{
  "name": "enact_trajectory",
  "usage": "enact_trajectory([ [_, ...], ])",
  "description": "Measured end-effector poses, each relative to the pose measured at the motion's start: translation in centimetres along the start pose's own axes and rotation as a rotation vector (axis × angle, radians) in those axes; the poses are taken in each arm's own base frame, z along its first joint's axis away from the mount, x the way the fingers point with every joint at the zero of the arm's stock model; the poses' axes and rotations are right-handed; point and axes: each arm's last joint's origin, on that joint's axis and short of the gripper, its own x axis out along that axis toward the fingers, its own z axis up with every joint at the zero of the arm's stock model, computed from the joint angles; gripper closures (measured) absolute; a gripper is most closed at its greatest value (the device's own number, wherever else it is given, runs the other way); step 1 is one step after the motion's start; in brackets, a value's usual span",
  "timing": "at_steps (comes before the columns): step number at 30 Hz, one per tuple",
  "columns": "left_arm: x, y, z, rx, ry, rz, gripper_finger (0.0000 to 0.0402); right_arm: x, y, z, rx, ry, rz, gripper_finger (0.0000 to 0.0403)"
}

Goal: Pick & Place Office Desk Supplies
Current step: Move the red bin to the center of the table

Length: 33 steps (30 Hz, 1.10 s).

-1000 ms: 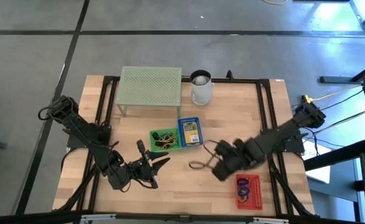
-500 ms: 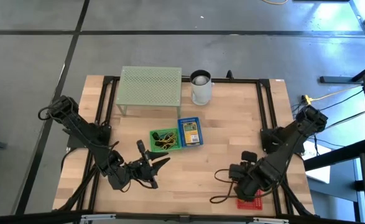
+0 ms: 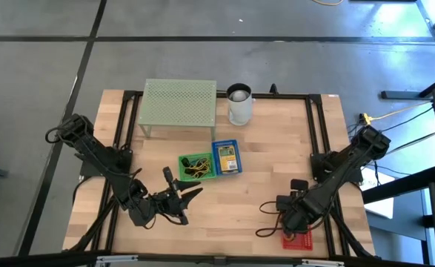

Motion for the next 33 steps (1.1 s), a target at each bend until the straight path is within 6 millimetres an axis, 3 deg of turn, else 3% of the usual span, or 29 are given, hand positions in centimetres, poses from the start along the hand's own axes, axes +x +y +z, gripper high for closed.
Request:
enact_trajectory([
  [13,0.0,0.0,0.0,0.000,0.000,0.000,0.0316,2.6,0.0,0.1,-0.045,-0.040,0.076,0.0257],
  [17,0.0,0.0,0.0,0.000,0.000,0.000,0.0316,2.6,-0.1,0.3,-0.053,-0.041,0.082,0.0304],
  [21,0.0,0.0,0.0,0.000,0.000,0.000,0.0315,2.5,-0.5,0.7,-0.041,-0.025,0.099,0.0378],
  [24,0.0,0.0,0.0,0.000,0.000,0.000,0.0316,2.5,-0.7,1.2,-0.035,-0.029,0.110,0.0389],
  [29,0.0,0.0,0.0,0.000,0.000,0.000,0.0316,2.2,-1.2,3.1,-0.051,-0.097,0.171,0.0394],
  [33,0.0,0.0,0.0,0.008,0.000,0.000,0.0316,1.2,-2.7,6.1,-0.031,-0.205,0.210,0.0393],
])
